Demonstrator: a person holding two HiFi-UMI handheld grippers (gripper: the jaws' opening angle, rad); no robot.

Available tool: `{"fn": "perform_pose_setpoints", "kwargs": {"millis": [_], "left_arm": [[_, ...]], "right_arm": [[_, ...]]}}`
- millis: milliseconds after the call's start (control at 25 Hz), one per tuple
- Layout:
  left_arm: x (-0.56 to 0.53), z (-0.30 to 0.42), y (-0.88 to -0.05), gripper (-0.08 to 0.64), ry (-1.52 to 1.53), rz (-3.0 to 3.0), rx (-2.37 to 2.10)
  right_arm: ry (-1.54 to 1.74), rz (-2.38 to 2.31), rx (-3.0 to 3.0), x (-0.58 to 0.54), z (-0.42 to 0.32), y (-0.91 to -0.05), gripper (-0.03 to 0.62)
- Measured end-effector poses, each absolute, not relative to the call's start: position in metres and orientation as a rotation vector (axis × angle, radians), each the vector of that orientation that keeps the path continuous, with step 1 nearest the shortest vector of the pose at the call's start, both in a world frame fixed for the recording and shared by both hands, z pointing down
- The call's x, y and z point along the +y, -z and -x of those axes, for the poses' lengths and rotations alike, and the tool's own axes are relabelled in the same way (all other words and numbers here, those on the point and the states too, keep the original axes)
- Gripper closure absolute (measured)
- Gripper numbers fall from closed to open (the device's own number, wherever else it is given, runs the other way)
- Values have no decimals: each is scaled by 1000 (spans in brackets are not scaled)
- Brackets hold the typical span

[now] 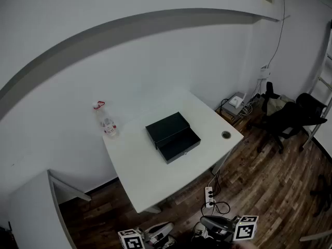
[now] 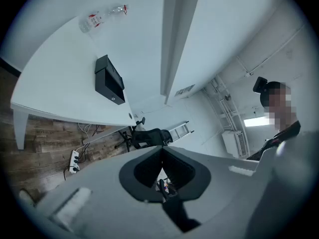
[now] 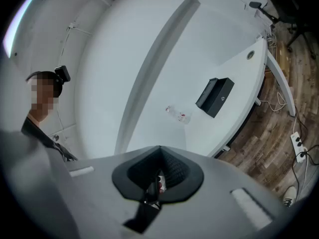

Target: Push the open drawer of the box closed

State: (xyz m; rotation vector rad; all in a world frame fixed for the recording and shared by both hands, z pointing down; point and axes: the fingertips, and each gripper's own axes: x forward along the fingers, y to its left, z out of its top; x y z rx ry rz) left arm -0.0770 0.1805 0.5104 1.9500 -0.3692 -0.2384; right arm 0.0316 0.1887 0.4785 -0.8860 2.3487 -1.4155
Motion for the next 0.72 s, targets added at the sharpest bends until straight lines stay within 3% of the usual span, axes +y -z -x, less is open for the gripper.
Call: {"fn": "perform_pose_setpoints", "kwargs": {"millis": [720], "left_arm": [[169,55,-513,558,259,-1934,-393]], "right_arm": [[1377,893,2393,173,-61,-475,588]]}}
